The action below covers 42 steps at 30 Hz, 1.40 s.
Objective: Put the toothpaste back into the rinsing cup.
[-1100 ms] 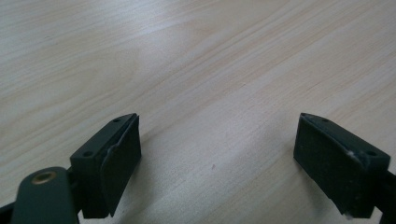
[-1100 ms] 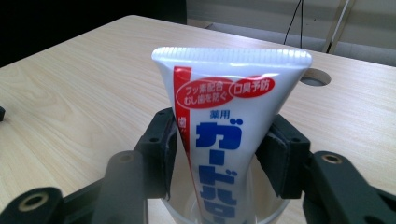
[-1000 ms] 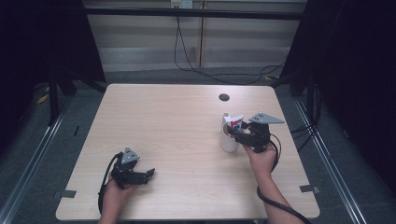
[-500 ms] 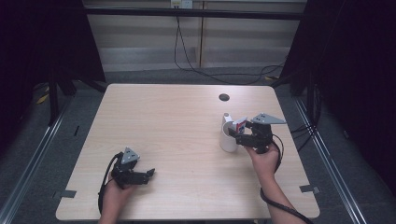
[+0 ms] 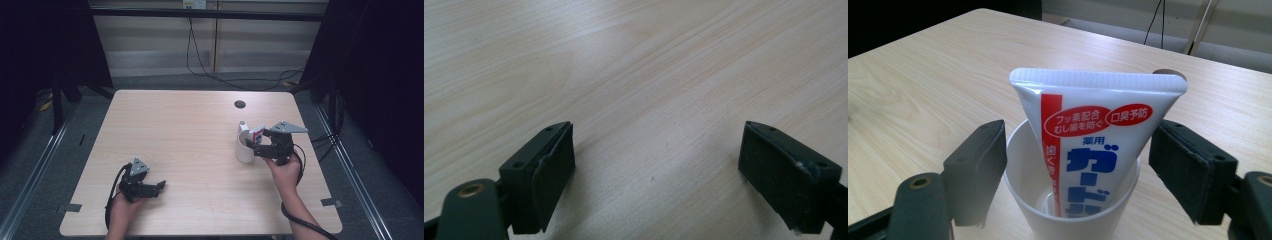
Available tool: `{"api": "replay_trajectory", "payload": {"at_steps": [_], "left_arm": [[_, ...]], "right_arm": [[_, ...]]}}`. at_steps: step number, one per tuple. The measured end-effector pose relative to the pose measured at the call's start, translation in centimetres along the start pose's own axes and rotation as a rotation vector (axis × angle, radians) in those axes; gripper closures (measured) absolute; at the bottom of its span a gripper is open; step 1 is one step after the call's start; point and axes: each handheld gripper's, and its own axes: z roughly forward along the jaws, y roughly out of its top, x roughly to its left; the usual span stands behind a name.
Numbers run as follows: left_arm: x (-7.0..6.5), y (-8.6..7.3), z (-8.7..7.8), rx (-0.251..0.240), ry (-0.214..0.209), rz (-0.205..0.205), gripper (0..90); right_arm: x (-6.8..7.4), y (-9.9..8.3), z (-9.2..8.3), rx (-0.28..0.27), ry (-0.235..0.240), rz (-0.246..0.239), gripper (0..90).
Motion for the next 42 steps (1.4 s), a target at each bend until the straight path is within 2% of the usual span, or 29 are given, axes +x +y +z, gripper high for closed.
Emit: {"api": "replay_trajectory", "payload": {"at_steps": [9,19,24,29,34,42], "left_arm": [[0.0,0.0,0.0,0.0,0.0,0.0,14.8],[0.0,0.0,0.0,0.0,0.0,0.0,14.8],[0.0,0.0,0.0,0.0,0.002,-0.002,14.8],[0.0,0.0,0.0,0.001,0.002,0.001,14.7],[0.0,0.0,0.0,0.0,0.002,-0.001,14.8],[0.0,0.0,0.0,-0.001,0.002,-0.002,14.7]], "right_arm": [[-0.1,0.0,-0.7,0.009,-0.003,-0.016,22.5],[-0.4,-0.1,-1.5,-0.002,0.009,0.001,21.7],[-0.5,-0.3,-1.9,0.002,0.008,-0.011,21.6],[-0.6,-0.8,-2.3,-0.009,0.019,-0.001,21.2],[-0.8,-1.3,-2.7,0.013,0.026,-0.026,19.4],[-1.0,-2.0,-3.5,0.036,0.046,-0.029,19.1]]}}
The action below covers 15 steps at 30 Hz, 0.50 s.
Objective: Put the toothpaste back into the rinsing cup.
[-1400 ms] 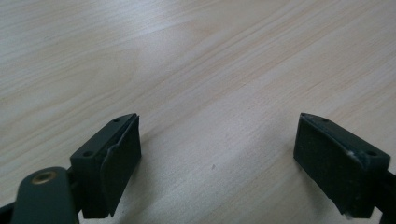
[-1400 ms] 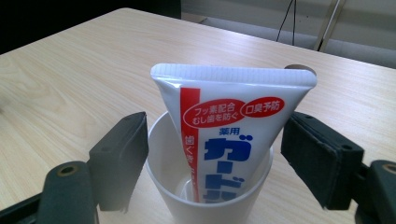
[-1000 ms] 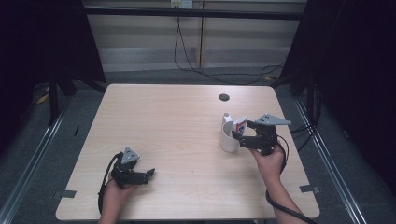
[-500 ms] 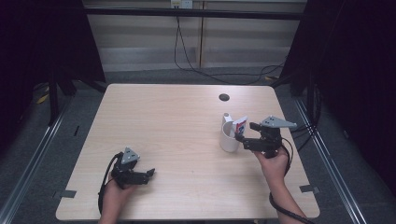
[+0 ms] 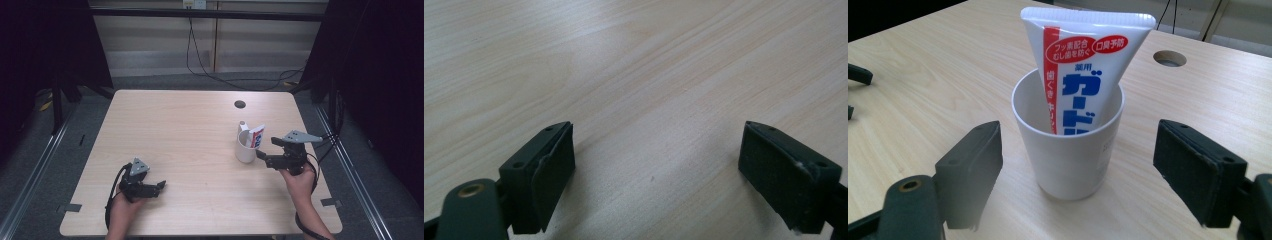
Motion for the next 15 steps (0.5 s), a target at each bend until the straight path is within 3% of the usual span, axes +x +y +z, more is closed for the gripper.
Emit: {"api": "replay_trajectory", "payload": {"at_steps": [15], "left_arm": [[0.0,0.0,0.0,0.002,0.0,0.003,14.8]], "right_arm": [[-0.5,-1.6,-1.4,-0.004,-0.005,-0.002,18.2]]}}
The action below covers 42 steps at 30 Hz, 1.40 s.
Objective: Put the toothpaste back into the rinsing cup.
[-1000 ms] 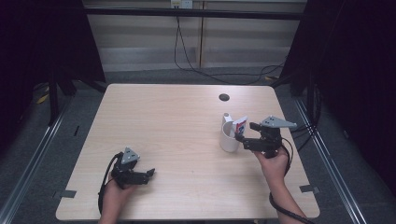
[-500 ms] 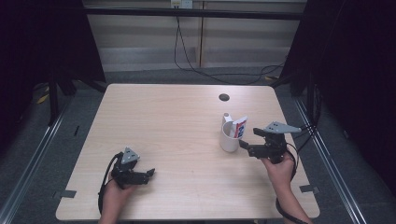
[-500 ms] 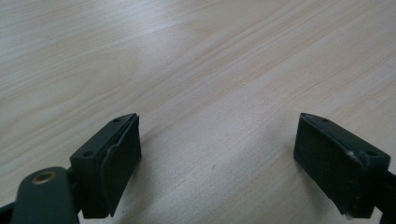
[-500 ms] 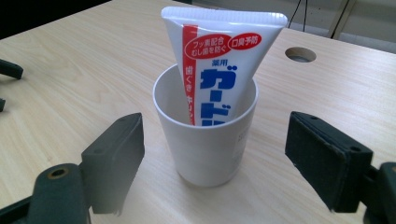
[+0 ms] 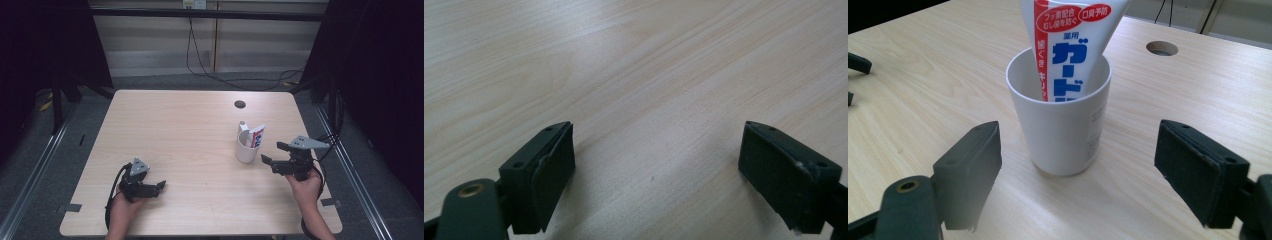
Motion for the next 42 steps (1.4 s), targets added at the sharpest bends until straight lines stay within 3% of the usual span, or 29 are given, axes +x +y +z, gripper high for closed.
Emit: {"api": "replay_trajectory", "payload": {"at_steps": [42], "left_arm": [[0.0,0.0,0.0,-0.002,0.0,-0.002,14.8]], "right_arm": [[-0.8,-4.5,-0.8,0.085,0.01,0.002,16.4]]}}
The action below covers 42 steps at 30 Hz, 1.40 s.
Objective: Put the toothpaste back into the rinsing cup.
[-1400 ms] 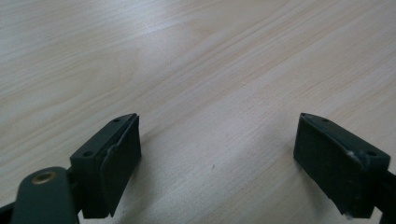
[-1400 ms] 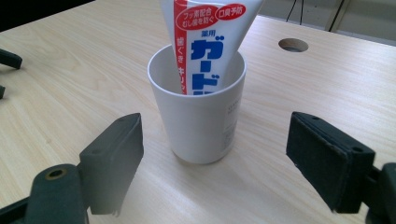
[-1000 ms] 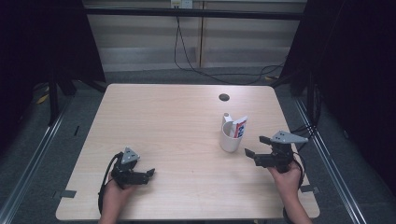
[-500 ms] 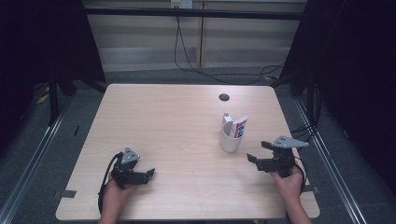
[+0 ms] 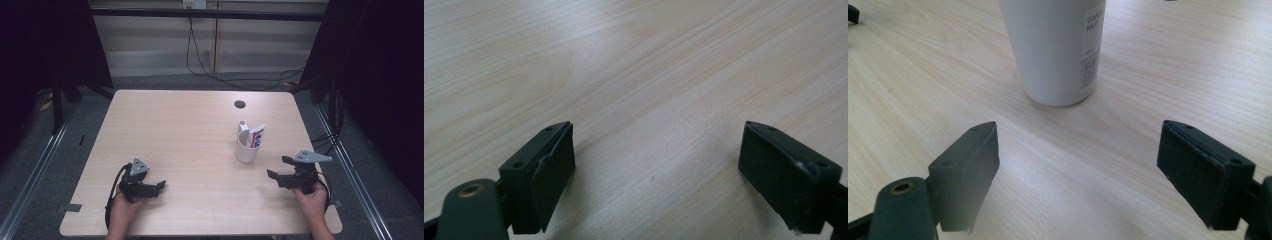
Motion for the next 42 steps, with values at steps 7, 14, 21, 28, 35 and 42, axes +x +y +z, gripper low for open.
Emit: {"api": "replay_trajectory", "payload": {"at_steps": [7,14,21,28,35,42], "left_arm": [[0.0,0.0,0.0,0.0,0.0,0.0,14.8],[0.0,0.0,0.0,0.0,0.0,0.0,14.8],[0.0,0.0,0.0,0.002,0.0,0.003,14.7],[0.0,0.0,0.0,0.0,0.0,0.0,14.8],[0.0,0.0,0.0,0.003,0.001,0.003,14.8],[0.0,0.0,0.0,0.002,0.0,0.002,14.8]], "right_arm": [[-0.1,-0.5,-0.1,0.012,-0.002,0.003,16.4],[0.0,-1.2,0.2,0.064,0.007,-0.028,16.1],[0.1,-1.8,0.6,0.106,0.004,-0.03,16.1],[0.1,-2.5,0.8,0.132,-0.004,-0.047,16.1],[0.4,-2.8,1.1,0.159,-0.009,-0.068,15.9],[0.5,-3.1,1.1,0.168,-0.007,-0.067,15.4]]}}
